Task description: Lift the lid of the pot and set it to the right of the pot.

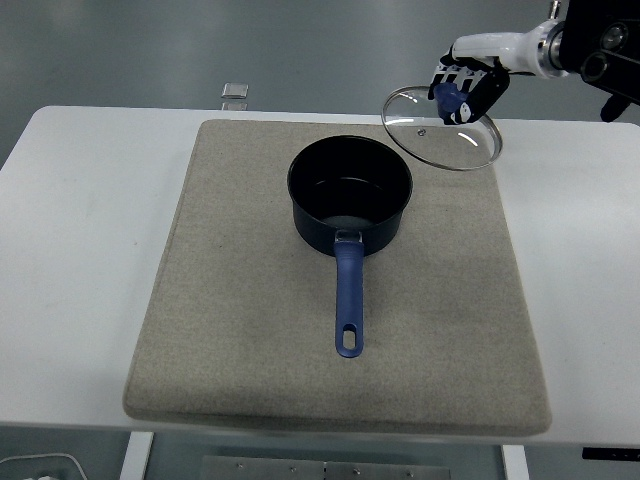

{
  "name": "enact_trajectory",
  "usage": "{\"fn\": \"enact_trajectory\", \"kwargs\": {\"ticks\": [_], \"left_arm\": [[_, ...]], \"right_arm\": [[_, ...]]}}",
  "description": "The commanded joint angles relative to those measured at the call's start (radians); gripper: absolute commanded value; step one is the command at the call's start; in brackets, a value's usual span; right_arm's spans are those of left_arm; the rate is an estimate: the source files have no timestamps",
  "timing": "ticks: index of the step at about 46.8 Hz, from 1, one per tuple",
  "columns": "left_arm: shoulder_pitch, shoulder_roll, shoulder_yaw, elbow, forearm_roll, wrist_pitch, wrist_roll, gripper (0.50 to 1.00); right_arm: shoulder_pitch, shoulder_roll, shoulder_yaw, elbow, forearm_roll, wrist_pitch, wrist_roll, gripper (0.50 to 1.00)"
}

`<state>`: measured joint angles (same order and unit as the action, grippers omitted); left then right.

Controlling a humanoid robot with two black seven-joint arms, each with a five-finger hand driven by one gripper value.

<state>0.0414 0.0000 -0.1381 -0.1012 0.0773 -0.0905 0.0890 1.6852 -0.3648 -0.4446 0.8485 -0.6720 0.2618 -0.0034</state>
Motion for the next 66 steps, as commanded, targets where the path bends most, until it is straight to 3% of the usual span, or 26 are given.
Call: {"fn": "enact_trajectory", "kwargs": {"ticks": [1,28,51,61,66], "left_arm": [[0.0,0.0,0.0,0.0,-0.001,0.0,0.0,1.0],[0.0,0.0,0.0,0.0,0.001,0.0,0.0,1.0],[0.0,0.0,0.0,0.0,0.001,0.0,0.0,1.0],[0.0,0.0,0.0,0.0,0.001,0.0,0.0,1.0],[0.0,0.0,0.0,0.0,0.001,0.0,0.0,1.0]], "right_arm": [[-0.019,0.0,0.0,-0.006,-0.001,-0.007,0.0,0.5],[-0.154,0.021,0.001,-0.123,-0.001,-0.045,0.014,0.5],[-0.234,0.066,0.001,-0.134,-0.001,-0.133,0.016,0.5],[-0.234,0.07,0.003,-0.132,0.0,-0.131,0.02,0.731],[-0.231,0.072,0.007,-0.131,0.0,-0.13,0.022,0.795]]}}
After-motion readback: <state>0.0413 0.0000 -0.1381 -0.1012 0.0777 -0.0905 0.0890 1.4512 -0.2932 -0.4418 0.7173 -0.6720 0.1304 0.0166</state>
